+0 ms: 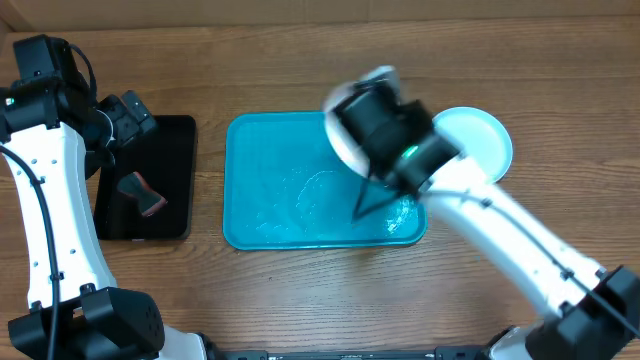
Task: Clean dirty plates on tray and stack at the side
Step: 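Lift the white plate with the right gripper onto the plate stack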
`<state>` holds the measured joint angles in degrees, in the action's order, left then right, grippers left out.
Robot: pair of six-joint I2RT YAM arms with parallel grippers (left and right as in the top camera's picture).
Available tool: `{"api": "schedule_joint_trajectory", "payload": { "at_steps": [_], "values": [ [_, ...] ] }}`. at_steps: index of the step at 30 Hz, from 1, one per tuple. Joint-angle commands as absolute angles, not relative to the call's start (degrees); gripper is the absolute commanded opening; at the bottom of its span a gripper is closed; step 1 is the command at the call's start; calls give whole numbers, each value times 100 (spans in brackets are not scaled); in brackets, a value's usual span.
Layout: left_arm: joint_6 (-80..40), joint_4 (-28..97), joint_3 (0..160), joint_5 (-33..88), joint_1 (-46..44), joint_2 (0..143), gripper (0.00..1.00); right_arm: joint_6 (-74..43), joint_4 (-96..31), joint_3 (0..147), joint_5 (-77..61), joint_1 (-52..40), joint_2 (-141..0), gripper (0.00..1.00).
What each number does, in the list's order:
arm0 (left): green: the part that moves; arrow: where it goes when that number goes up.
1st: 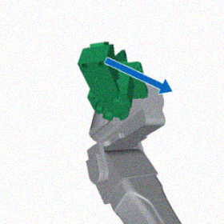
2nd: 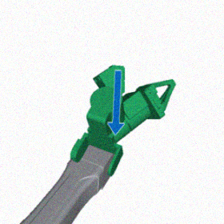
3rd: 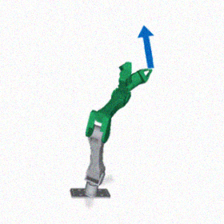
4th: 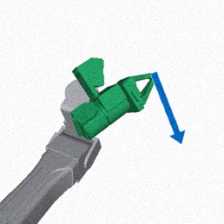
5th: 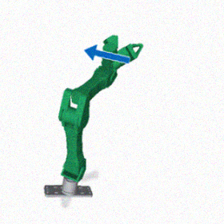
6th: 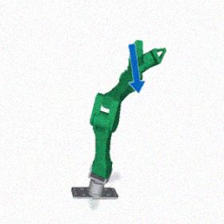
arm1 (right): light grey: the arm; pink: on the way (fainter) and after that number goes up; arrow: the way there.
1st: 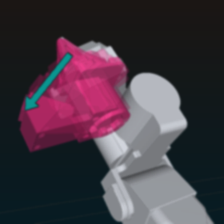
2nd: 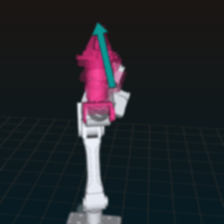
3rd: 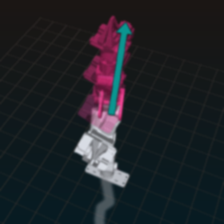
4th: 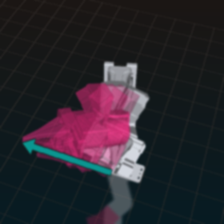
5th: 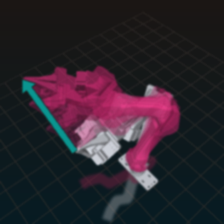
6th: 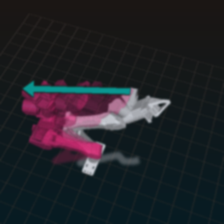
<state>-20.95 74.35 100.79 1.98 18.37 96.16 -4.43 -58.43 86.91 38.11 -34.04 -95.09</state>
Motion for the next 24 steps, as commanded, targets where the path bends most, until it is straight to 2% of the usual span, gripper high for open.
{"api": "schedule_joint_trajectory", "payload": {
  "at_steps": [1, 5, 6, 10, 14, 24],
  "values": [
    [-2012, 7435, 10114, 257, 1798, 9627, 100, -1271, -5907, 8630, 1052, -1900, -9441, 4],
    [-2012, 7435, 10114, 257, 1798, 9627, 100, -1269, -5992, 8619, -351, -287, -9452, 4],
    [-2012, 7435, 10114, 257, 1798, 9627, 100, -1264, -6062, 8617, -690, 366, -9474, 4],
    [-2012, 7435, 10114, 257, 1798, 9627, 100, -1264, -6075, 8453, -869, 1297, -9502, 4],
    [-2012, 7435, 10114, 259, 1798, 9627, 100, -1267, -5607, 7966, -838, 1616, -9518, 4],
    [-2012, 7435, 10114, 259, 1798, 9627, 100, -1789, -4222, 6820, -377, 1614, -9594, 6]
  ]
}}
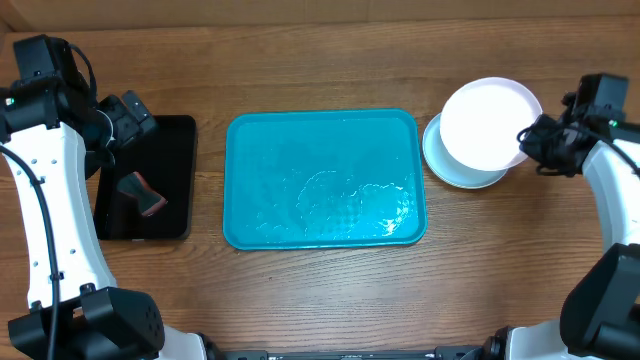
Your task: Clean dirty plates on tray and stack at the side
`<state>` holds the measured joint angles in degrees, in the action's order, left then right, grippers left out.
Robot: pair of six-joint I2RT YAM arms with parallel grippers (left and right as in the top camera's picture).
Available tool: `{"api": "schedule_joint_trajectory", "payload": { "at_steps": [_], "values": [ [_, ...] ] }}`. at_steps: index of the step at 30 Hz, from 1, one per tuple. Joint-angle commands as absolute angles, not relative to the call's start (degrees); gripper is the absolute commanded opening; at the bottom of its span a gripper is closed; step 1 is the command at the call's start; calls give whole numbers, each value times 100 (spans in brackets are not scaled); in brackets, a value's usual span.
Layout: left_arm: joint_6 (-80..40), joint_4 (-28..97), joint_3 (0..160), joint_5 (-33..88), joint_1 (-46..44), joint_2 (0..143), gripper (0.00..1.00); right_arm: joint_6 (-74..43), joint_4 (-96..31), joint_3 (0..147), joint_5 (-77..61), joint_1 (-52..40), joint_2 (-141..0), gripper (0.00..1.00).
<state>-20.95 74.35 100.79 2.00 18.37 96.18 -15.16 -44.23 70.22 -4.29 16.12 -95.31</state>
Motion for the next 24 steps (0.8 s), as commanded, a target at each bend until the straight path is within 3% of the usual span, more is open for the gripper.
{"api": "schedule_joint_trajectory", "payload": {
  "at_steps": [1, 2, 5, 8, 11, 19, 24],
  "values": [
    [-2012, 7437, 10114, 257, 1798, 9627, 100, -1789, -4167, 6788, -416, 1614, -9631, 18],
    [-2012, 7437, 10114, 257, 1798, 9627, 100, -1785, -4154, 6785, -489, 1614, -9673, 31],
    [-2012, 7435, 10114, 257, 1798, 9627, 100, -1643, -4123, 6790, -790, 1614, -9710, 42],
    [-2012, 7435, 10114, 257, 1798, 9627, 100, -1612, -4283, 6840, -1087, 1614, -9664, 72],
    [-2012, 7435, 10114, 257, 1798, 9627, 100, -1614, -4589, 6938, -1236, 1614, -9502, 87],
    [-2012, 7435, 10114, 257, 1798, 9627, 100, -1610, -6117, 7019, -1514, 1500, -8042, 94],
    [-2012, 7435, 10114, 257, 1798, 9627, 100, -1616, -7054, 7008, -1514, 880, -6790, 100]
  ]
}}
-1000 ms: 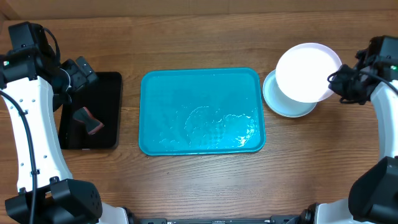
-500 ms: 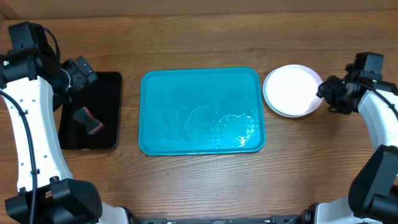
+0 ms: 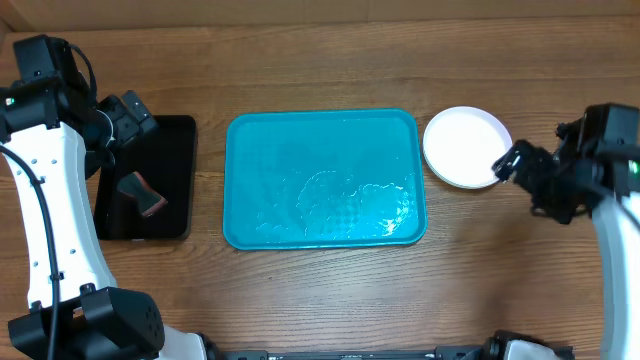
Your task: Clean dirty plates on tray and stack at the side
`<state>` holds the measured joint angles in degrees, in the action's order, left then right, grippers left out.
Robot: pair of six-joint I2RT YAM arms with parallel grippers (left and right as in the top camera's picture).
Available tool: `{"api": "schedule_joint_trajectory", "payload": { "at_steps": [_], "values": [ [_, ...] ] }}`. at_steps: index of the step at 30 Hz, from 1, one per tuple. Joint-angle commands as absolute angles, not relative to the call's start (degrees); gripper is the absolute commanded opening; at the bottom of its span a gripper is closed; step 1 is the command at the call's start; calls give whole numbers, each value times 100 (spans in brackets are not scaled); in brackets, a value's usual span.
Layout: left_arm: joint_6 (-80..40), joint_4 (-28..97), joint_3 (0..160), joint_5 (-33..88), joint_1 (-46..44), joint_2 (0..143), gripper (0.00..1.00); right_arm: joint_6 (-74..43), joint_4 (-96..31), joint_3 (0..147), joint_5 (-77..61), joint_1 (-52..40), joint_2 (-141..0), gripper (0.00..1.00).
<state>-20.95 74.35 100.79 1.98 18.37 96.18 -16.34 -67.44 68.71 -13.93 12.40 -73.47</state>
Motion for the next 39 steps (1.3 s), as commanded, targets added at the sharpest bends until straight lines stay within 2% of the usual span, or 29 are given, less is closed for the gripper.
{"api": "schedule_joint_trajectory", "payload": {
  "at_steps": [1, 10, 29, 35, 39],
  "values": [
    [-2012, 7435, 10114, 257, 1798, 9627, 100, -1636, -7214, 7008, -1514, 760, -6635, 100],
    [-2012, 7435, 10114, 257, 1798, 9627, 100, -1653, -8278, 7008, -1662, 386, -6180, 100],
    [-2012, 7435, 10114, 257, 1798, 9627, 100, -1632, -8276, 7008, -1573, 386, -6204, 100],
    [-2012, 7435, 10114, 257, 1798, 9627, 100, -1474, -7518, 6722, -1511, 379, -5763, 100],
    [-2012, 7435, 10114, 257, 1798, 9627, 100, -1304, -6549, 5898, -1507, 104, -4506, 100]
  ]
}}
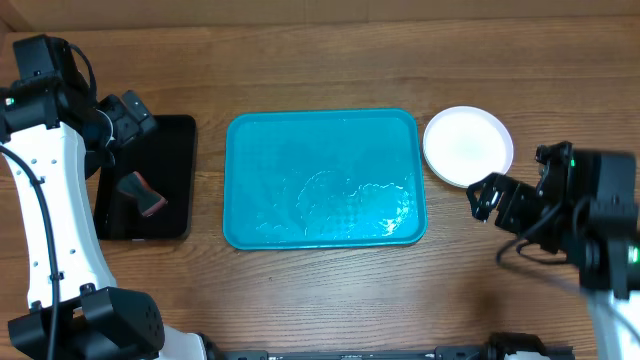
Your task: Clean dirty plates on tray and stack at the side
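Note:
The teal tray (325,178) lies mid-table with no plates on it, only a wet sheen on its right half. White plates (467,147) sit stacked just right of the tray. My right gripper (482,198) is open and empty, in front of the stack and apart from it. My left gripper (130,115) hovers open over the far edge of the black tray (170,140), holding nothing. A dark scrubber with a red edge (142,194) rests on that black tray.
The black tray is at the left, close to the teal tray's left edge. My white left arm (45,200) runs down the table's left side. The right arm's body (590,225) fills the front right corner.
My right gripper has moved from just right of the plate stack to a spot in front of it, nearer the table's front edge. Plates, tray and left arm are unchanged.
First my right gripper held a white plate over the teal tray's right part. Then it held that plate above the plate lying right of the tray. Then the plate lay on the stack with the gripper open beside it. Now the gripper has drawn back.

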`<state>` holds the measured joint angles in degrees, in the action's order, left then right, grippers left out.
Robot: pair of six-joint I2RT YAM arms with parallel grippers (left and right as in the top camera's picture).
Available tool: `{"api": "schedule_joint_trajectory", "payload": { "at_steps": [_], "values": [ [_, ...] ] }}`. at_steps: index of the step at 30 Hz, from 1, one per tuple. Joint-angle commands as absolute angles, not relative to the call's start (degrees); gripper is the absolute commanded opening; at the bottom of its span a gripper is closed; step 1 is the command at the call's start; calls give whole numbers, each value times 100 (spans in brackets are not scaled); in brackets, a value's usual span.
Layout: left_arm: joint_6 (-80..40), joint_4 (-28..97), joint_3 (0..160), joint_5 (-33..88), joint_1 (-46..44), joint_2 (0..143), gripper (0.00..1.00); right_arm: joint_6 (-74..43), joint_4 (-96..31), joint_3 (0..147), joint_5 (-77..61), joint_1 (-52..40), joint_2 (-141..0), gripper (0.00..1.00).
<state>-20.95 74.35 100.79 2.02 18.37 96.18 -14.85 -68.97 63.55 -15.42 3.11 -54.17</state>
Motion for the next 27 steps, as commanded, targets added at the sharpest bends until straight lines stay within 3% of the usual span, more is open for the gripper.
{"api": "schedule_joint_trajectory", "payload": {
  "at_steps": [1, 11, 27],
  "values": [
    [-2012, 7435, 10114, 257, 1798, 9627, 100, -1304, -6375, 5732, -1507, 32, -4237, 100],
    [-2012, 7435, 10114, 257, 1798, 9627, 100, -1168, -5151, 4158, -1500, -436, -1610, 100],
    [-2012, 7435, 10114, 257, 1798, 9627, 100, -1175, -2571, 1861, -1437, -443, -329, 100]
  ]
}}
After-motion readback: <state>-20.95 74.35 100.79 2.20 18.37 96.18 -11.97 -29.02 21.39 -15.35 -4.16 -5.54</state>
